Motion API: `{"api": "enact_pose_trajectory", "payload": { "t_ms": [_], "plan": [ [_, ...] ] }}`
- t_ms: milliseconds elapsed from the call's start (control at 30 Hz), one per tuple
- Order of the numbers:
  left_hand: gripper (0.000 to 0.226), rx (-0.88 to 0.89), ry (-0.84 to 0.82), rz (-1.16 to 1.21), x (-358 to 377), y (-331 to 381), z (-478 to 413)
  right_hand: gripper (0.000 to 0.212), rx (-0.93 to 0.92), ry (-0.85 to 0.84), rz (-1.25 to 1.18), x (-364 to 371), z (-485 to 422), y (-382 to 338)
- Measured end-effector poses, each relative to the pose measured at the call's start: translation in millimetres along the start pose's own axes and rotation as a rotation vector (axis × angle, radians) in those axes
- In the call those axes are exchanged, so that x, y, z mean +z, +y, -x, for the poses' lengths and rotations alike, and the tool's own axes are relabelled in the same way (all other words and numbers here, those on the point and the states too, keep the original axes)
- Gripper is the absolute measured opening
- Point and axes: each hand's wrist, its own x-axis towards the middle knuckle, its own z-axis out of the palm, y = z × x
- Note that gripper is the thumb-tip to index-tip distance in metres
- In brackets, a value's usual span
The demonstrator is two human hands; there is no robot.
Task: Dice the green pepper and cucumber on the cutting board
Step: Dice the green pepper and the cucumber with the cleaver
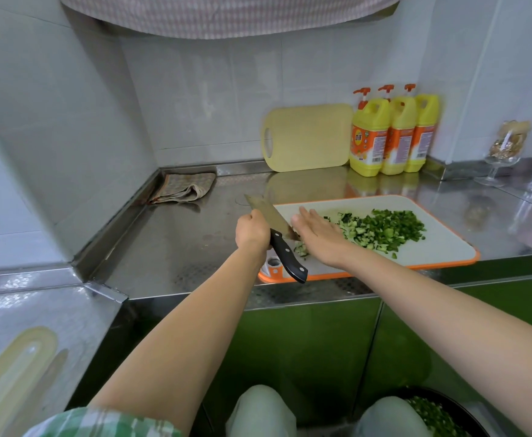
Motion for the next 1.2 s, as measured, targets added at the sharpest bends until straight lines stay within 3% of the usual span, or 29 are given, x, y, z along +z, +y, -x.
{"api": "enact_pose_trajectory", "payload": {
  "t_ms": [200,333,400,500,600,667,767,900,1033,1200],
  "plan": [
    [0.031,-0.014,-0.003,0.015,2.4,3.2,1.4,0.063,-0.046,0.005,-0.056,-7.1,14.6,4.6],
    [0.033,0.005,-0.023,0.039,8.8,11.9,6.7,0.051,-0.057,0.31,-0.185,-23.6,14.8,4.3],
    [0.033,0.021,-0.043,0.018,13.4,19.0,11.2,0.05,-0.042,0.235,-0.225,-36.6,17.2,0.4],
    [0.029,0.046,-0.075,0.007,24.2,30.1,16.9,0.063,0.041,-0.05,-0.155,-47.7,22.4,-10.8],
    [0.024,0.089,-0.184,0.075,37.4,39.9,23.8,0.027,0.043,0.011,-0.167,-52.0,21.2,-13.2],
    [0.023,0.145,-0.271,0.106,43.1,43.3,28.0,0.01,0.087,0.148,-0.357,-55.7,20.3,-6.6],
    [0.021,0.338,-0.268,-0.26,43.9,34.7,21.9,0.011,0.168,0.28,-0.734,-61.5,19.2,10.8],
    [0.033,0.591,-0.208,-0.862,42.2,10.9,8.5,0.012,0.285,0.324,-0.974,-63.5,17.7,32.2],
    [0.038,0.645,-0.256,-1.161,58.1,-1.8,-1.5,0.013,0.346,0.294,-1.044,-56.9,12.3,47.1],
    [0.028,0.764,-0.258,-1.262,72.3,-1.7,-8.8,0.018,0.346,0.285,-1.022,-52.1,6.6,54.6]
  ]
}}
